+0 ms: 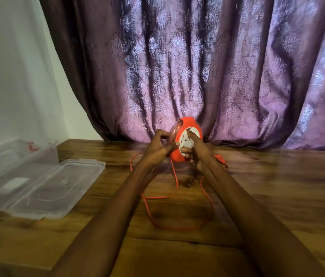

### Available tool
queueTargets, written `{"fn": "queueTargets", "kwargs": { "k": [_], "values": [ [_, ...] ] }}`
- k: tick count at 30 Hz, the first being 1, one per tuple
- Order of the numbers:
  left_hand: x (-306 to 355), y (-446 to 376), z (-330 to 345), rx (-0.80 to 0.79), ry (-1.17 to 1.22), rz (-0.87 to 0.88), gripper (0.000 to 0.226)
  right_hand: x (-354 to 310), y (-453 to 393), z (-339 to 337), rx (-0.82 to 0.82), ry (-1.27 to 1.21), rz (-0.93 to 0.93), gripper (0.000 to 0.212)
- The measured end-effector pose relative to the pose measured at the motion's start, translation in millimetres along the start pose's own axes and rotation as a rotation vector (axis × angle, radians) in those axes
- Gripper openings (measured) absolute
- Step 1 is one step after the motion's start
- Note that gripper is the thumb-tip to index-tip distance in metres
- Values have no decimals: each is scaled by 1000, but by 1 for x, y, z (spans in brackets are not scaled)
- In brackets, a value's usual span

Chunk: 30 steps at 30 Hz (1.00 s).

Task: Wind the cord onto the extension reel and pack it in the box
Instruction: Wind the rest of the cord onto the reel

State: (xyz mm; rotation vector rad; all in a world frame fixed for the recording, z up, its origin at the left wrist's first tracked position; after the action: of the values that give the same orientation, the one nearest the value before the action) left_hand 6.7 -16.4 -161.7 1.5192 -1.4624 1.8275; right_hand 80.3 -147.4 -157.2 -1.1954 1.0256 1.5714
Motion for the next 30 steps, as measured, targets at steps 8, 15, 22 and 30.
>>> {"fn": "queueTargets", "kwargs": {
  "k": [8,15,22,30],
  "values": [
    [0,-16,-36,157,35,-34,10,-6,0,-12,35,986,-999,16],
    [-3,-21,-49,81,-29,-110,13,4,7,-5,-134,1578,-1454,56],
    [-4,-19,-40,39,-25,-139,26,9,9,-3,69,1660,-1404,49],
    [-4,-8,-3,5,-145,94,31,0,6,2,73,46,-125,51]
  ]
}}
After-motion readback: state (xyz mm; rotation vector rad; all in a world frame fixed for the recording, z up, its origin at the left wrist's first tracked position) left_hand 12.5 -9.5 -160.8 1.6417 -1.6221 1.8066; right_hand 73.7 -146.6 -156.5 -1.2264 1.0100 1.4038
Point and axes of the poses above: each hand's wrist, its own y-axis away from the middle knuckle, its own z-axis out of the palm, x = y × z, the point moved 2 cm from there along -y, towards the middle knuckle, and after that the axes turned 1 degree about -x, right-handed, at the moved point
